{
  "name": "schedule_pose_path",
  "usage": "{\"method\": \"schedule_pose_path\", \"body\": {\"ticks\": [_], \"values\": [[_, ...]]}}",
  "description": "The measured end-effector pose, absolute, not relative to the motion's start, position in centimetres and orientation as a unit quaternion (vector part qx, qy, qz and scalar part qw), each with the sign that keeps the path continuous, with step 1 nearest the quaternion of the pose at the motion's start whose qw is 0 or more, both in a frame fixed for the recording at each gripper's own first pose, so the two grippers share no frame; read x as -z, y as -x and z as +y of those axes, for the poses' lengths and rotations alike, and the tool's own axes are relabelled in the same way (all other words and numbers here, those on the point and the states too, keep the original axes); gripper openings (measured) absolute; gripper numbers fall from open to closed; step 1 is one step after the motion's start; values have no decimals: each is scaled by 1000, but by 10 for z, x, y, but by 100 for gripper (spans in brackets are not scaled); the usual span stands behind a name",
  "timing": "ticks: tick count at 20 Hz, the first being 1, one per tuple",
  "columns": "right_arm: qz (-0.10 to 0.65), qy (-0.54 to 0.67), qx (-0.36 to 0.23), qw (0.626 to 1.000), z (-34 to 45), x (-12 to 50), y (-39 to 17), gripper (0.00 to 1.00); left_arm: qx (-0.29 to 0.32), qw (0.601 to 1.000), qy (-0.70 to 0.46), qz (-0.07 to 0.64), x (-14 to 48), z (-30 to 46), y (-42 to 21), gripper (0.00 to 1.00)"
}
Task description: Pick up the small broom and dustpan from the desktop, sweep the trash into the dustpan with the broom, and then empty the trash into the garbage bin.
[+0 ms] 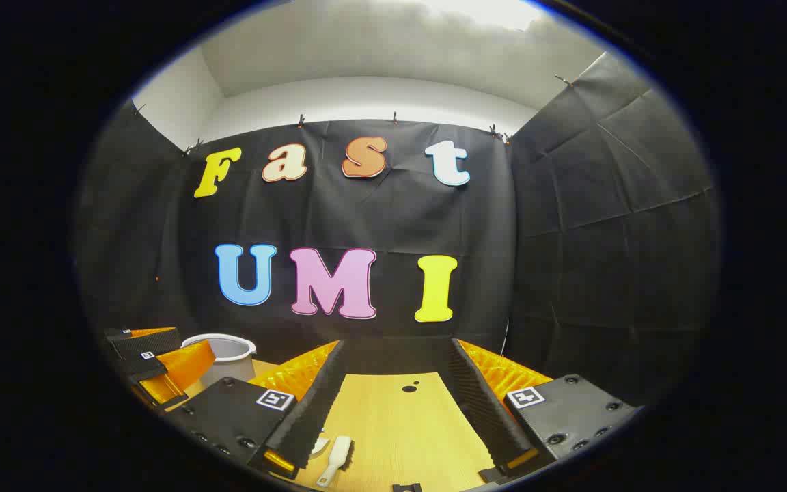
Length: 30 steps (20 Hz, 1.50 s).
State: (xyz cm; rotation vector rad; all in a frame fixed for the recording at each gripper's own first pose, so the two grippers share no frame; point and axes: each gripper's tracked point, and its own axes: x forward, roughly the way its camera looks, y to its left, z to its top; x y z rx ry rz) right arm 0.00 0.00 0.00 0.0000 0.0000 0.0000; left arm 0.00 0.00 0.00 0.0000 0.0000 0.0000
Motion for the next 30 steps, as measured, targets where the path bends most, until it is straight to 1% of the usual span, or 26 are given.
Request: {"method": "schedule_pose_path", "body": {"ticks": [1,5,6,12,13,23,24,25,26,27,29,30], "values": [[0,2,0,1000,1,0,0,90,0,1000,-2,-1,-2,0,-1,80],[5,2,3,1000,1,3,-2,90,-1,1000,-11,-11,-8,3,-1,80],[5,1,4,1000,2,4,-2,90,0,1000,-11,-13,-8,2,0,82],[4,5,3,1000,7,5,-7,90,-5,1000,-11,-19,-11,10,-4,79],[5,4,3,1000,9,5,-8,90,-4,1000,-12,-19,-12,10,-5,80],[21,3,-8,1000,22,17,-15,90,-6,1000,-11,-14,-8,13,-9,80],[22,4,-9,1000,22,19,-15,96,-3,1000,-12,-13,-6,12,-9,80],[22,5,-10,1000,23,18,-16,90,-1,1000,-14,-14,-7,11,-9,80],[22,6,-10,1000,23,18,-15,90,1,1000,-16,-17,-7,9,-10,80],[21,6,-10,1000,22,17,-16,97,3,1000,-17,-19,-10,8,-11,80],[20,6,-8,1000,21,16,-18,97,8,1000,-17,-22,-12,5,-12,80],[20,6,-7,1000,19,16,-19,90,9,1000,-16,-22,-11,5,-14,80]]}}
